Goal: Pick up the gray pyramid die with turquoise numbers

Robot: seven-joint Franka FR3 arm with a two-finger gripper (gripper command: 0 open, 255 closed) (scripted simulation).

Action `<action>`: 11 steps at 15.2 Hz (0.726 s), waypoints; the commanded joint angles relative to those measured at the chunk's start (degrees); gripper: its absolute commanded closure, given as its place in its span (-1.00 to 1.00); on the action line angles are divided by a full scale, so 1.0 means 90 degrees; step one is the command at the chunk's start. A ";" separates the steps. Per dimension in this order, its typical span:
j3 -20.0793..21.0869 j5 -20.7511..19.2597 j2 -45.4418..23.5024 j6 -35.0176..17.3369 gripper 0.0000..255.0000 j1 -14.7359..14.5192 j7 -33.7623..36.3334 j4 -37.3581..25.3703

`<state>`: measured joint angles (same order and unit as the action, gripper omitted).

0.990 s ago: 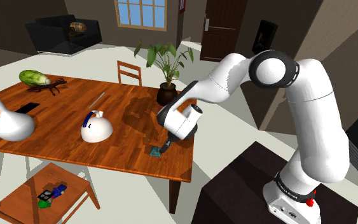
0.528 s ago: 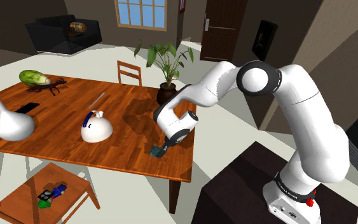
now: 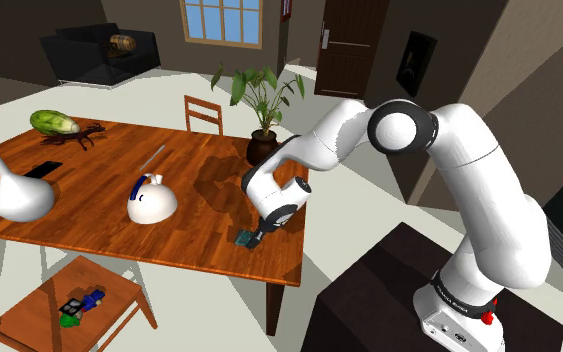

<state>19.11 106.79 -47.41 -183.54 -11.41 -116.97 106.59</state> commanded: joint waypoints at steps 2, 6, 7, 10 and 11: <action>-0.0006 0.0001 -0.0008 -0.0001 1.00 0.0002 0.0000 0.0002; 0.0129 -0.0175 0.0043 -0.0075 1.00 0.0114 0.0135 0.0067; 0.0282 -0.0376 0.0099 -0.0157 1.00 0.0242 0.0292 0.0144; 0.0866 -0.1272 0.0234 -0.0462 1.00 0.0740 0.1016 0.0443; 0.1053 -0.1807 0.0289 -0.0553 1.00 0.0905 0.1509 0.0612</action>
<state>27.15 94.24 -45.42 -187.85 -4.60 -106.68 110.79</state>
